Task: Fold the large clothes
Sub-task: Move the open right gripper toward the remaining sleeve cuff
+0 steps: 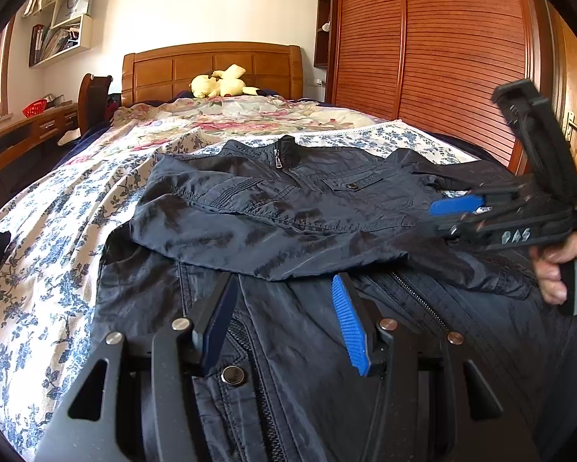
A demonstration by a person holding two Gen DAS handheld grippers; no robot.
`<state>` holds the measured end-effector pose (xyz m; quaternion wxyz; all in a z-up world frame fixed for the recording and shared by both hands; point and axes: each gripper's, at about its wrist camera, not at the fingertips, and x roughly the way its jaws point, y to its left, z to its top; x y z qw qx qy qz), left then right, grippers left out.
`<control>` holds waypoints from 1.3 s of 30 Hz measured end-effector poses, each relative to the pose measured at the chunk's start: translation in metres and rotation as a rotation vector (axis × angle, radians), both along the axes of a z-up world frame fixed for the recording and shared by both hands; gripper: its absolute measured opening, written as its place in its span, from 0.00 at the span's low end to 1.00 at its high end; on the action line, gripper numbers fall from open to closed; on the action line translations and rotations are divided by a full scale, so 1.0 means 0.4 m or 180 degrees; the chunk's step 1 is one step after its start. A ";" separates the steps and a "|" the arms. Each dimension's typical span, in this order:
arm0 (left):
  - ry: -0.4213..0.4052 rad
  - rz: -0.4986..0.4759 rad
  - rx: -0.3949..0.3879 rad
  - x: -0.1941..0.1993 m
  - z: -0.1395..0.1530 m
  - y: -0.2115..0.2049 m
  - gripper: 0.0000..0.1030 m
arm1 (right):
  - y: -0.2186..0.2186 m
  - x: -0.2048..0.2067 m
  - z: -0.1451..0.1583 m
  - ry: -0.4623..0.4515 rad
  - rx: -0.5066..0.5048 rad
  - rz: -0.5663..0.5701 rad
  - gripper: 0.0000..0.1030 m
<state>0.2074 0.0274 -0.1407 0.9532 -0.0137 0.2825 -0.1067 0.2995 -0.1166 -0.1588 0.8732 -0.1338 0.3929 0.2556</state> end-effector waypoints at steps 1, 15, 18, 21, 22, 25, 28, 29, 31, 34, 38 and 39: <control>0.0002 -0.0002 -0.0007 0.000 -0.001 0.001 0.49 | 0.009 0.000 -0.009 0.0022 -0.0022 0.0026 0.49; 0.0009 -0.0031 0.0009 0.001 -0.002 -0.004 0.49 | -0.053 -0.091 -0.059 0.0340 -0.0220 0.0106 0.49; -0.0005 -0.0031 0.0034 -0.001 -0.001 -0.008 0.49 | -0.083 -0.140 -0.047 0.0300 -0.0251 0.0110 0.49; -0.0004 -0.0030 0.0034 -0.002 -0.001 -0.009 0.49 | -0.100 -0.181 -0.051 0.0296 -0.0362 0.0143 0.49; -0.0004 -0.0028 0.0032 -0.002 -0.001 -0.009 0.49 | -0.105 -0.190 -0.054 0.0294 -0.0420 0.0152 0.49; -0.0005 -0.0023 0.0029 -0.004 -0.002 -0.011 0.49 | -0.116 -0.196 -0.061 0.0273 -0.0516 0.0142 0.44; 0.0000 -0.0015 0.0025 -0.003 -0.003 -0.009 0.49 | -0.129 -0.198 -0.056 0.0209 -0.0582 0.0177 0.09; 0.0003 -0.0013 0.0021 -0.002 -0.003 -0.008 0.49 | -0.136 -0.202 -0.046 0.0162 -0.0614 0.0188 0.07; 0.0008 -0.0013 0.0013 -0.002 -0.004 -0.007 0.49 | -0.149 -0.204 -0.031 0.0092 -0.0676 0.0158 0.07; 0.0010 -0.0015 0.0010 -0.003 -0.004 -0.005 0.49 | -0.174 -0.202 -0.018 0.0144 -0.0556 0.0112 0.07; 0.0013 -0.0015 0.0014 -0.002 -0.005 -0.006 0.49 | -0.198 -0.208 0.000 0.0159 -0.0399 0.0066 0.16; 0.0018 -0.0014 0.0017 -0.002 -0.006 -0.005 0.49 | -0.203 -0.212 0.005 0.0151 -0.0383 0.0051 0.19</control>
